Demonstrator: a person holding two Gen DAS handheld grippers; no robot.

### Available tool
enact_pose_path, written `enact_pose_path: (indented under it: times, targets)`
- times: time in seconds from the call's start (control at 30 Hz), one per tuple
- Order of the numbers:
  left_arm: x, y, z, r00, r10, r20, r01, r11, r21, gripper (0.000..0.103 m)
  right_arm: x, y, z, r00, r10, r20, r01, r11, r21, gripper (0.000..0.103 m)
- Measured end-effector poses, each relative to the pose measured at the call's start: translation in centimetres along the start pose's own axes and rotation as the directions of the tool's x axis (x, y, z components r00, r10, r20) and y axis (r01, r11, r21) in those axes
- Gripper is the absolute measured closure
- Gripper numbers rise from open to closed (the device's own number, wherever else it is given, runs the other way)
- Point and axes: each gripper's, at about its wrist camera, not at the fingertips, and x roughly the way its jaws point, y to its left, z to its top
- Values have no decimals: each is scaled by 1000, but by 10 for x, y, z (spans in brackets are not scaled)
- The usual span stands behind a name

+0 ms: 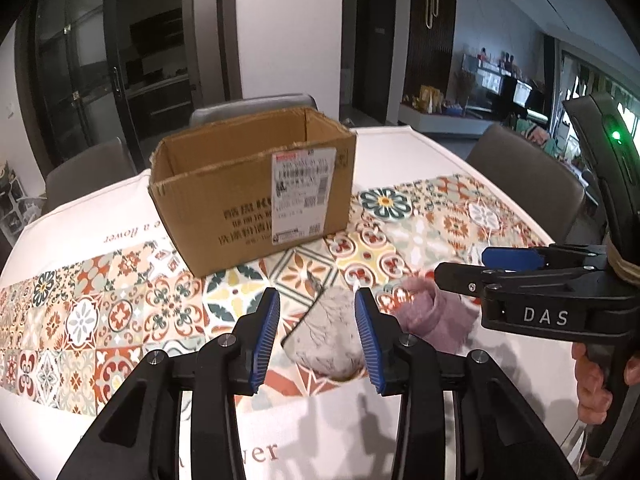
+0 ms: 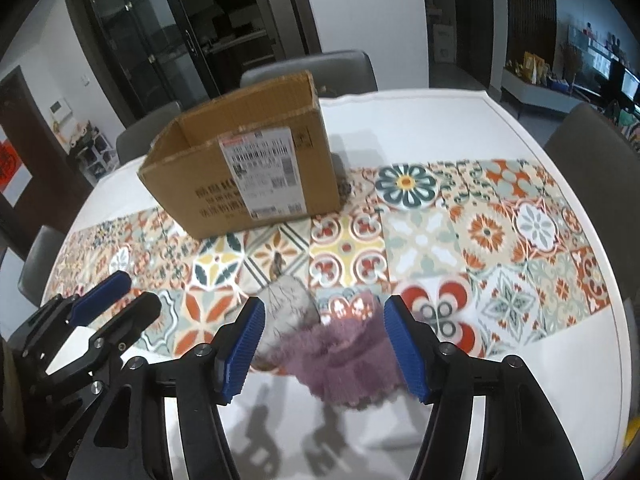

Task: Organize soft objects
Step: 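Move both tools back toward the grey pouch and mauve towel, then grasp the grey floral pouch with left tool while right tool grasps mauve towel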

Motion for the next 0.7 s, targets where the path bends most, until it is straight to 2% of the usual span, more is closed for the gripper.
enact_pose_path:
  times: [0.37,0.53,0.7]
  targets:
    - [22,-4,-28,995,-7,-103,8,1000,14,61,23,-12,-27,993,-19,-116,22,999,23,40]
    - [36,-6,-41,987,-54,-152,59,998,33,52,38,-15,-36,987,-32,-160,37,999,28,40]
    - [48,-5,-48,981,-65,-182,75,996,50,52,54,-19,-41,978,-56,-200,64,997,35,40]
